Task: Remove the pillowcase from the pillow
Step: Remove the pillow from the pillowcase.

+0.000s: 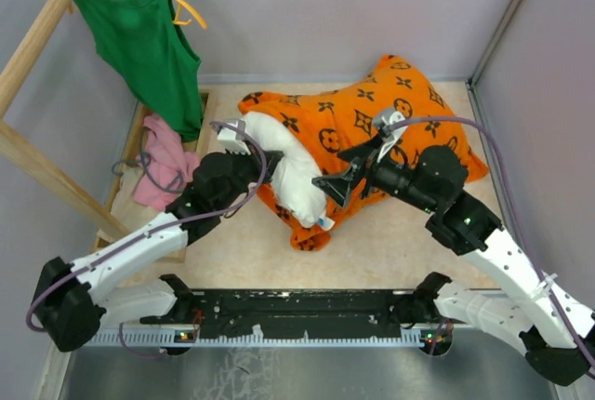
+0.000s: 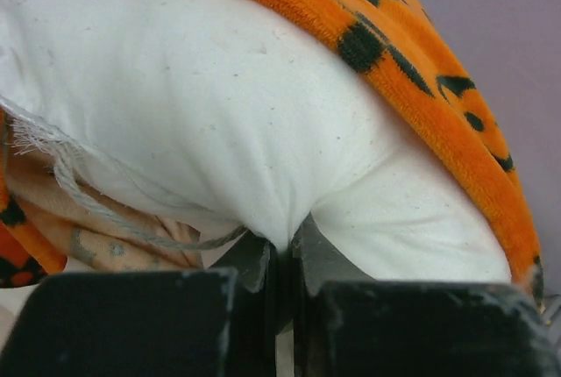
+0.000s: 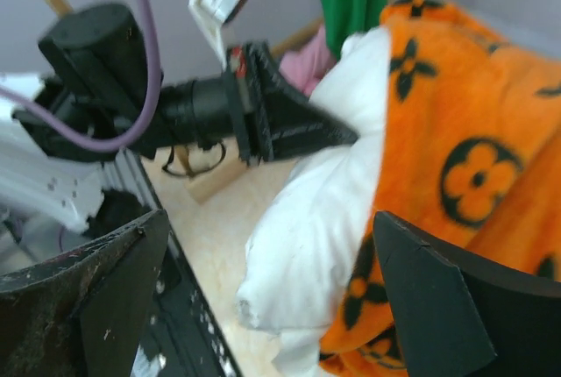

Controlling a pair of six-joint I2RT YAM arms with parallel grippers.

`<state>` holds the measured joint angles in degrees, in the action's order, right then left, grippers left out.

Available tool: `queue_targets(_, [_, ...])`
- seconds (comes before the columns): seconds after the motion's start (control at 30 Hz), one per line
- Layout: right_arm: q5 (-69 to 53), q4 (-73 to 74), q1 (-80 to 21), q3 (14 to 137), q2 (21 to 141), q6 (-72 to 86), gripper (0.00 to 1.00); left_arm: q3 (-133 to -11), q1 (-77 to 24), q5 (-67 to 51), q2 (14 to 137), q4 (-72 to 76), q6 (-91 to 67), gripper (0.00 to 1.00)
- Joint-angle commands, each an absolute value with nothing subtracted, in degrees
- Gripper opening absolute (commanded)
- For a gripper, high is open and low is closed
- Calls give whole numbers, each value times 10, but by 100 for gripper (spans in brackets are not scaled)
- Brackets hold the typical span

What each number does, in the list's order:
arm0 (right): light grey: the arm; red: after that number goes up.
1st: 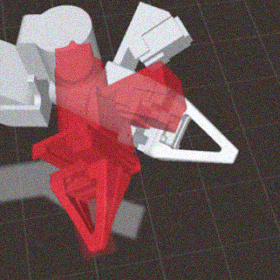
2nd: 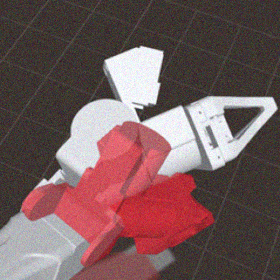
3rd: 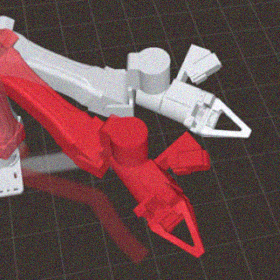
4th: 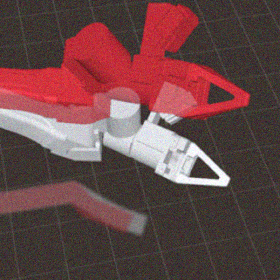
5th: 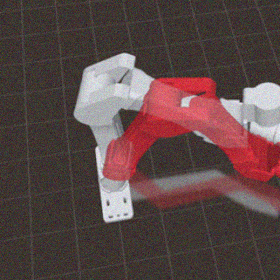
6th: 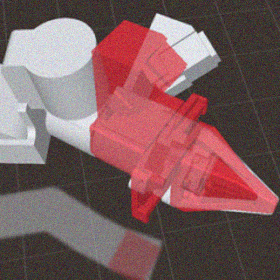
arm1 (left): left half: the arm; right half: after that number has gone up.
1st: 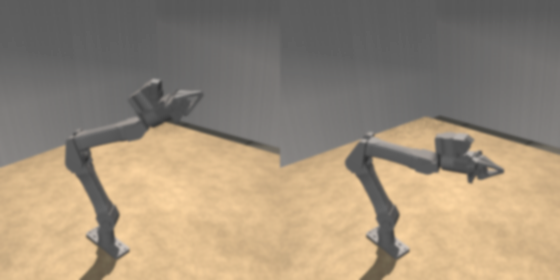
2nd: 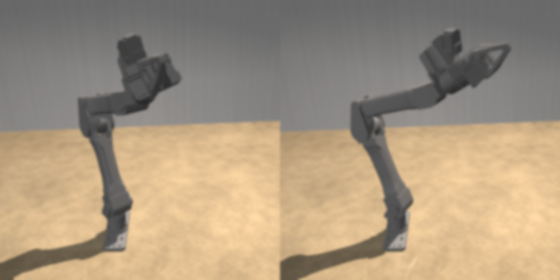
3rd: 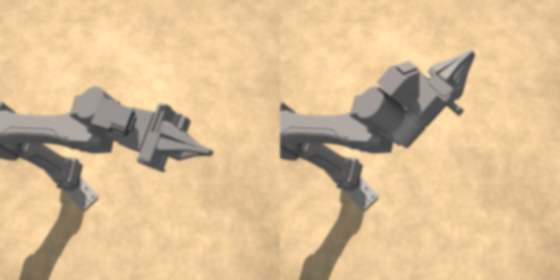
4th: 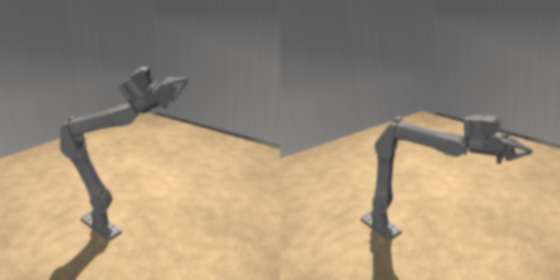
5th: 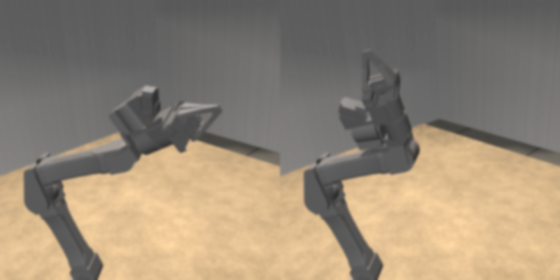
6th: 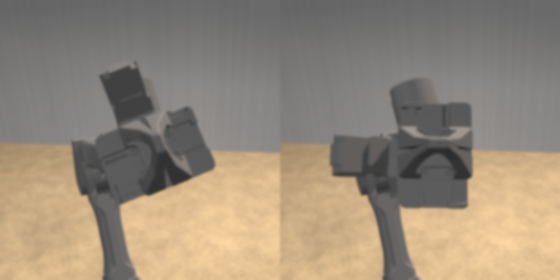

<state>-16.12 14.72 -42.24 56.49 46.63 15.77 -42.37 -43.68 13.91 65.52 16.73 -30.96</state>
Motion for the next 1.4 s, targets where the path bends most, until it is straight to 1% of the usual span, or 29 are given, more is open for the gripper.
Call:
queue_targets(0.0, [-96,56,-424,633,486,178,99,-421,-402,95,574,167,-147,0])
queue_targets(0.13, [-34,64,-424,662,578,181,99,-408,-394,30,523,154,-110,0])
queue_targets(0.27, [-4,95,-447,715,675,163,99,-398,-394,26,500,149,-105,0])
queue_targets(0.37, [29,87,-476,731,716,140,99,-398,-394,22,496,142,-93,0])
queue_targets(0.53, [58,86,-475,733,753,136,97,-399,-393,17,494,132,-87,0])
queue_targets(0.63, [68,76,-455,705,743,144,87,-399,-393,22,489,131,-82,0])
queue_targets(0.7, [42,60,-424,663,717,170,80,-403,-393,29,487,119,-77,0])
queue_targets(0.73, [36,53,-406,640,704,182,72,-405,-393,32,486,113,-73,0])
queue_targets(0.77, [35,50,-389,620,691,190,62,-406,-393,37,484,107,-71,0])
queue_targets(0.87, [54,71,-335,566,658,216,24,-410,-392,44,472,97,-70,0])
queue_targets(0.9, [63,73,-317,545,643,229,14,-411,-391,39,466,95,-71,0])
queue_targets(0.93, [66,69,-294,520,625,244,8,-411,-391,33,457,94,-72,0])
queue_targets(0.97, [62,55,-283,492,602,260,6,-410,-391,28,453,95,-71,0])
queue_targets(1.03, [56,32,-260,445,559,278,5,-406,-390,15,440,94,-66,0])
queue_targets(1.17, [49,38,-257,433,541,276,4,-398,-390,-29,432,91,-51,0])
queue_targets(1.2, [43,41,-257,436,546,274,4,-400,-390,-52,432,85,-47,0])
queue_targets(1.27, [32,38,-257,439,554,273,4,-405,-390,-138,435,72,-32,0])
queue_targets(1.37, [12,21,-257,434,565,281,5,-415,-390,-200,450,65,-19,0])
